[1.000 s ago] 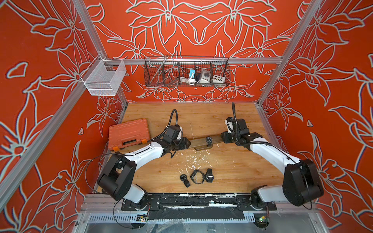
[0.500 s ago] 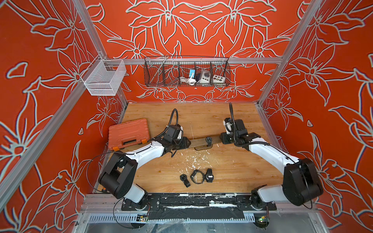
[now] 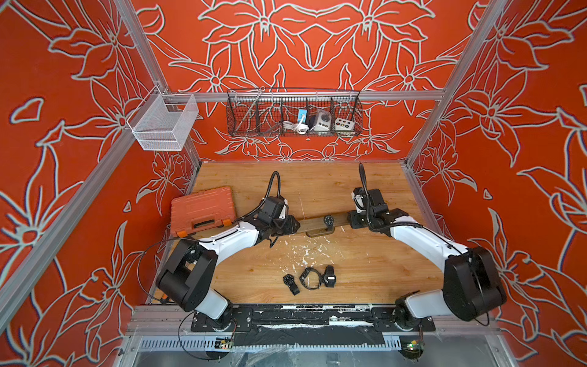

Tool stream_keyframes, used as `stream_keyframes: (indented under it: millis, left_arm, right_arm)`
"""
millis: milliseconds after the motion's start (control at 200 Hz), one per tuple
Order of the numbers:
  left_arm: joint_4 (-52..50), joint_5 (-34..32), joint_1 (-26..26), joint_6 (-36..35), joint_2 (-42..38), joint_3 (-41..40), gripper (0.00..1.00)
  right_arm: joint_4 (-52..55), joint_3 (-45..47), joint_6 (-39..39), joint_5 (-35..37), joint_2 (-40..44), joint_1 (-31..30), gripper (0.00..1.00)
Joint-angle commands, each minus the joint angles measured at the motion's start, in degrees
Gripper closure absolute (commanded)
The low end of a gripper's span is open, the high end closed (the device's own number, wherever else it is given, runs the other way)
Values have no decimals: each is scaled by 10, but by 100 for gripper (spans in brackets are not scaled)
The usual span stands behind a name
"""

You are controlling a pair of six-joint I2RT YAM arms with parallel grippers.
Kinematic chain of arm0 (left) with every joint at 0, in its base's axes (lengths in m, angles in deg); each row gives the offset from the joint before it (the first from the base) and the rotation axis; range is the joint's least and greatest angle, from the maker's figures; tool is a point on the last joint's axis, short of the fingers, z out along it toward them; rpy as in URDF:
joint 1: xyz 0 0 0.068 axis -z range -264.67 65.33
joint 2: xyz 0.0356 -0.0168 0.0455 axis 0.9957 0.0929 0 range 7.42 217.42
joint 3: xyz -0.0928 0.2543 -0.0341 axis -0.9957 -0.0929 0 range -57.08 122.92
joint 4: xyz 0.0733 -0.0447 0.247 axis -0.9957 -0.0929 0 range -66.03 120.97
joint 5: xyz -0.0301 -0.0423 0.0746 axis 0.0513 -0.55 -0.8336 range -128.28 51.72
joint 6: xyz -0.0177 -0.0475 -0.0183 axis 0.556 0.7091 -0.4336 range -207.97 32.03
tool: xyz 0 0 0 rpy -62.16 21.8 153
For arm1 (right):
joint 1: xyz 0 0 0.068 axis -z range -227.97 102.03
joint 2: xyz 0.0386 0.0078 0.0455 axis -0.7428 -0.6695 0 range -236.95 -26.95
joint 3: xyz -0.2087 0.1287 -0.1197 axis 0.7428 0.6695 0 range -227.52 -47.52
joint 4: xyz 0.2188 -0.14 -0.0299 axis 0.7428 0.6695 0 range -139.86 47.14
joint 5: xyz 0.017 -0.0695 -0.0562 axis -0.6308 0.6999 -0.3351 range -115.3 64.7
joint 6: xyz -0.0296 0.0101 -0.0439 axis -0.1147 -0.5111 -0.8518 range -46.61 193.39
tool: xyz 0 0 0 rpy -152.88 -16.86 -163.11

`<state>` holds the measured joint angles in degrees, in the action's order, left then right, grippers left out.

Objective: Place watch on stand
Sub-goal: Place the watch on the stand.

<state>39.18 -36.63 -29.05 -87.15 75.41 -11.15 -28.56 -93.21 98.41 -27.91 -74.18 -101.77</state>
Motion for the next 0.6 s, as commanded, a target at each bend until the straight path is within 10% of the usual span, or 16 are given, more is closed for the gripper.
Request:
stream_keyframes:
  millis: [0,455,595]
  left_arm:
    - [5,6,5,-12,-15,-8,100]
    - [-10,-17,5,-11,-12,-5,100]
    - [-24,-54,5,15,-17,-7,71]
  right_arm:
    - [8,-21,10,2,1,-5,54]
    - [27,-43,5,26,-27,-4,72]
    - [65,-61,1,81,-31,0,73]
